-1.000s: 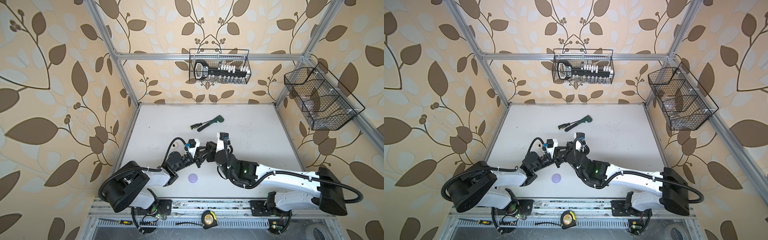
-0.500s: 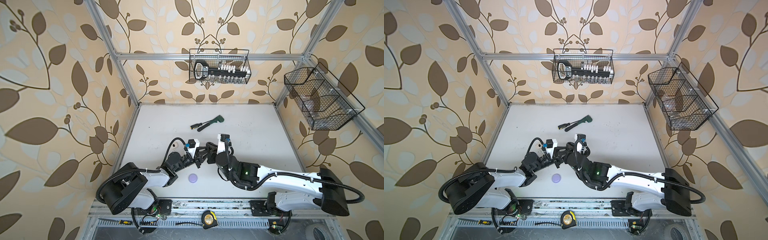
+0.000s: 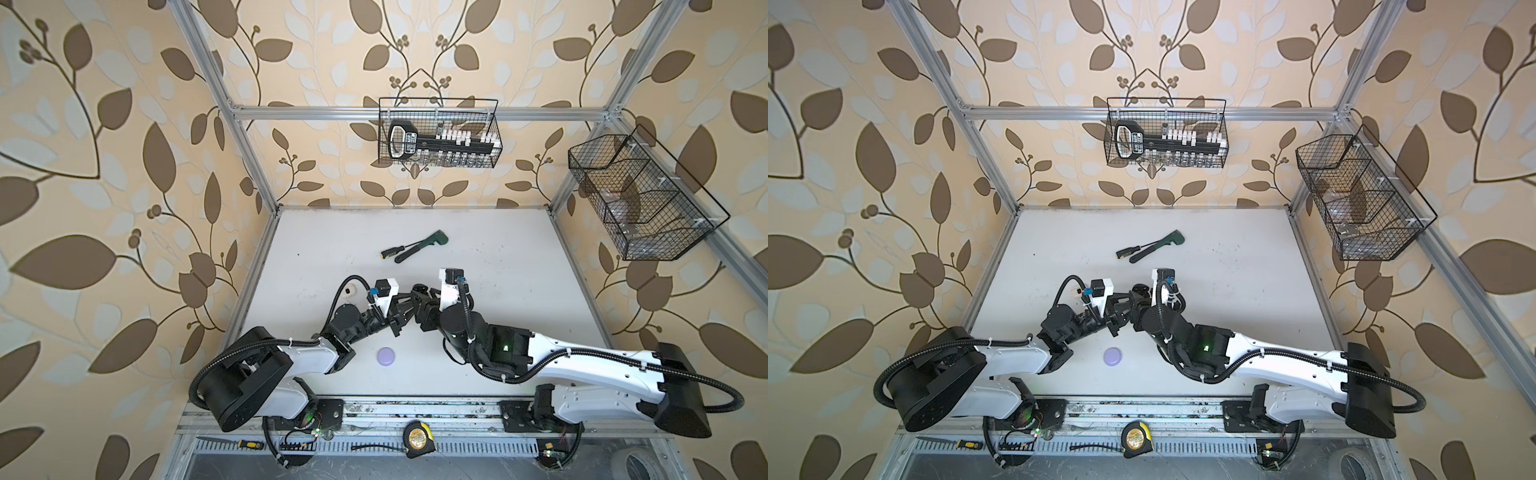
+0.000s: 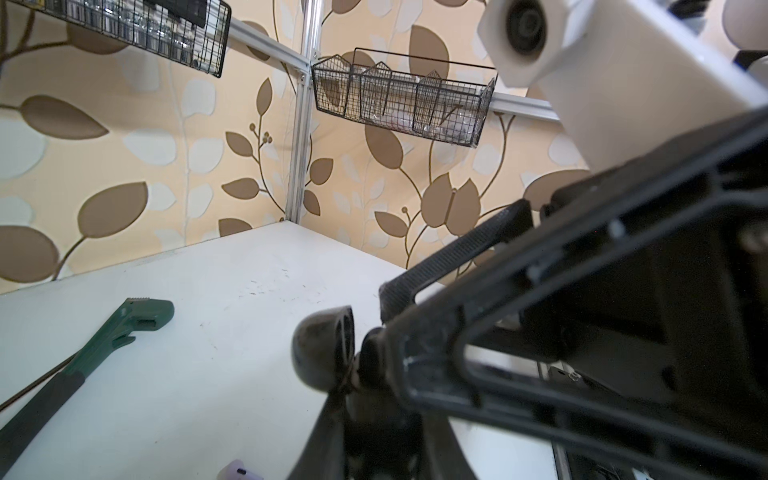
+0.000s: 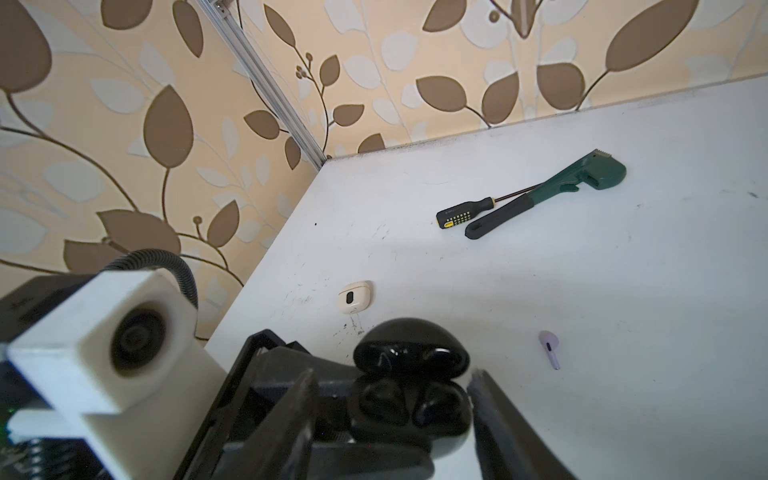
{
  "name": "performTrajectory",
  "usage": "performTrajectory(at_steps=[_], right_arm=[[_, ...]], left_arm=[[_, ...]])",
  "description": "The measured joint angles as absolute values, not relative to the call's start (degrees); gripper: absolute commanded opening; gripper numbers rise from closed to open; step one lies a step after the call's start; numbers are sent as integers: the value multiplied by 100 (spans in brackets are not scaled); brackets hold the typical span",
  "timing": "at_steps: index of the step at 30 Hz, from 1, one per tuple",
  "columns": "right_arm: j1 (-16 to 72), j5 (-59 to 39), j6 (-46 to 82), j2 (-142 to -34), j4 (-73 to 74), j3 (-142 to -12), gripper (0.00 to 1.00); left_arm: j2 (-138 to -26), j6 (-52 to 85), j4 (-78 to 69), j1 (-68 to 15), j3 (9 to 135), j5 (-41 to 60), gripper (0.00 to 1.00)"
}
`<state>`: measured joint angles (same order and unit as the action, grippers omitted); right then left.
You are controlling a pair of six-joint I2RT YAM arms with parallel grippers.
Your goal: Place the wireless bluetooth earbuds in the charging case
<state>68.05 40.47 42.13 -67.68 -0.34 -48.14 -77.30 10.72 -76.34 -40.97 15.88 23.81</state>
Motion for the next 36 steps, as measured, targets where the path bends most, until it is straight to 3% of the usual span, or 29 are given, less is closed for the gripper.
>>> performTrajectory(at_steps=[15,24,36], right_arm=[[6532,3951,3850,-5675,-779,-4875,65],[4818,2303,3745,-5312,-958,-4274,64],[4803,698,3623,-6342,-427,-4088,61]], left_arm=[[-7679,701,-7669,-4130,1498,2836,0],[-7360,609,-7688,-4130,1396,3680,0],[-7371,681,-7743,-4130,1431,4399,0]])
